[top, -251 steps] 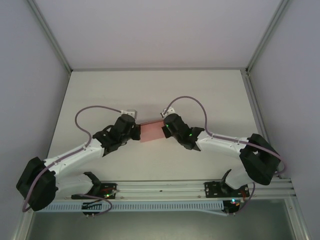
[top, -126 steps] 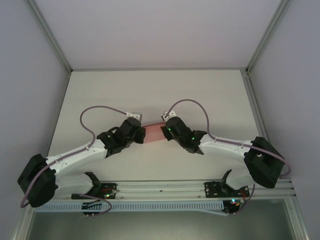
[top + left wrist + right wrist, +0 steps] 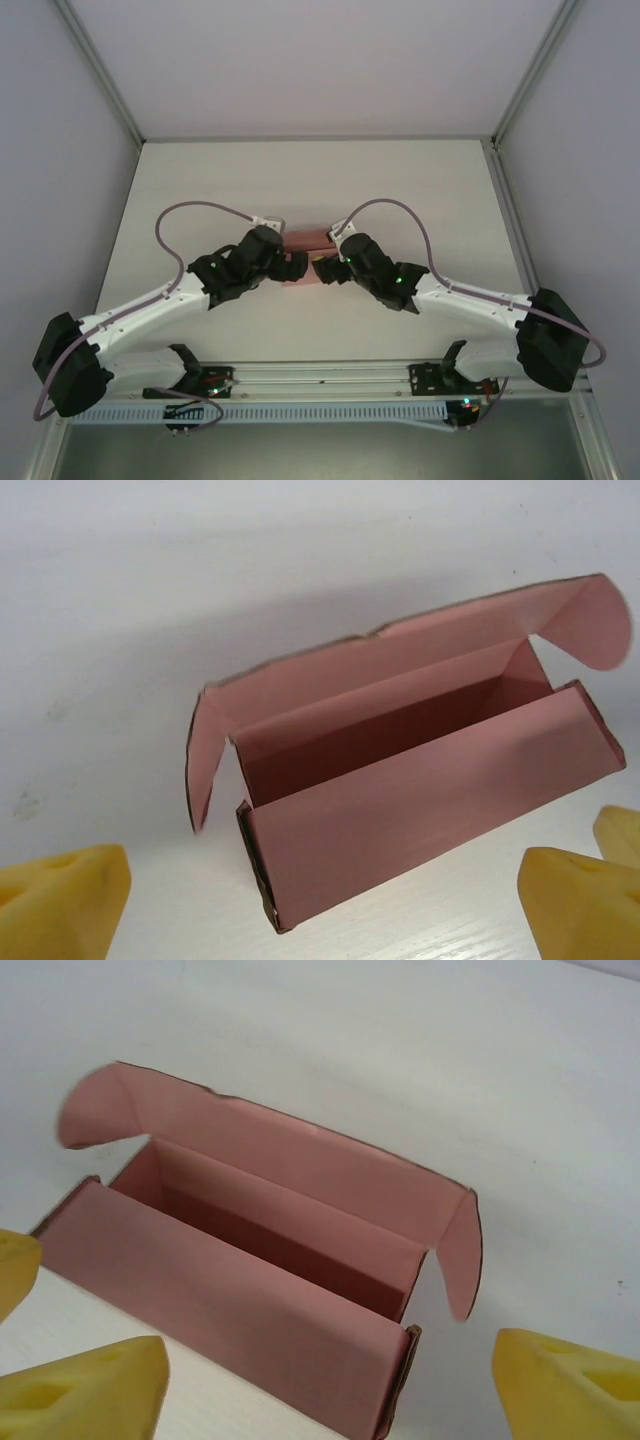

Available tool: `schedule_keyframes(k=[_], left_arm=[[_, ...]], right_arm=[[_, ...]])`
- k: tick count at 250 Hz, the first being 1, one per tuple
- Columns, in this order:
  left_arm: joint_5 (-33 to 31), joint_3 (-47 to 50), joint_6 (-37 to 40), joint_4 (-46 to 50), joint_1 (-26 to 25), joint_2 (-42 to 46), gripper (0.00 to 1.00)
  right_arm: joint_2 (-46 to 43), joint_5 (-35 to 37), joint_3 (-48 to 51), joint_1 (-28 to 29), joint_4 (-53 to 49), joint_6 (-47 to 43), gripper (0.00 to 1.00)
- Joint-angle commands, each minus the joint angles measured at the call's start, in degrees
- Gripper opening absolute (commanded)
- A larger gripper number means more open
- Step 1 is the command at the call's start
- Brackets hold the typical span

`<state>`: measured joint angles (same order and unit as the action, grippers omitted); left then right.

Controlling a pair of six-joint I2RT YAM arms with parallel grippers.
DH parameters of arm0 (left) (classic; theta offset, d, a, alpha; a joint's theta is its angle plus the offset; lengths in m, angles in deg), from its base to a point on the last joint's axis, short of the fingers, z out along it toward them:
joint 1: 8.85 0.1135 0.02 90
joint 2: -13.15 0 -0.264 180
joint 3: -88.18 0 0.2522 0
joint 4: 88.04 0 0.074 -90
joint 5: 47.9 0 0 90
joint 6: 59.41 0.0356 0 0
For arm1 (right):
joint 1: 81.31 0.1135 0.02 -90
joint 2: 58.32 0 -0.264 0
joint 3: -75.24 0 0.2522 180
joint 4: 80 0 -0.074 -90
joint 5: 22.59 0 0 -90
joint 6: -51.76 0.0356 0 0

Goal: Assemble paper box

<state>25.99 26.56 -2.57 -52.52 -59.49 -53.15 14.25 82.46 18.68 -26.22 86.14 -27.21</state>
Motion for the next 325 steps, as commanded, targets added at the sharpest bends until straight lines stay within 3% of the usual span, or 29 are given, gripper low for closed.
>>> schedule_keyframes(k=[1, 55, 84, 120, 210, 255, 306, 325], left_arm=[[-2.36, -3.32, -3.05, 3.2, -0.14, 2.37, 1.0], [-2.5, -4.63, -3.22, 4.4, 4.68, 3.38, 1.0], [2.58, -5.9, -0.31, 4.4, 11.3, 1.71, 1.0], [12.56, -8.81, 1.16, 4.34, 19.72, -3.11, 1.0], [19.51, -3.57, 1.5, -0.19, 20.46, -5.6, 1.0], [26.22, -3.2, 1.87, -7.1, 21.74, -14.61, 0.99], [30.66, -3.89, 1.75, -10.82, 24.37, -23.38, 0.83], [30.84, -3.69, 2.11, -11.87, 24.91, -25.85, 0.81]], right_arm=[[-3.83, -1.06, 0.29, 0.21, 0.79, 0.67, 0.9], [-7.07, 0.14, -0.81, -3.85, -0.73, 5.17, 0.92], [-5.74, -6.73, -4.44, -9.5, -5.84, 7.14, 0.91], [-3.09, -7.17, -8.49, -11.93, -10.34, 6.05, 0.9], [7.01, -11.13, -13.3, -12.47, -11.1, 6.57, 0.9], [19.71, -11.0, -22.01, -13.86, -14.06, 7.56, 0.75], [29.74, -14.68, -25.84, -16.02, -14.57, 9.19, 0.6], [31.76, -15.6, -25.9, -16.69, -13.69, 9.34, 0.56]])
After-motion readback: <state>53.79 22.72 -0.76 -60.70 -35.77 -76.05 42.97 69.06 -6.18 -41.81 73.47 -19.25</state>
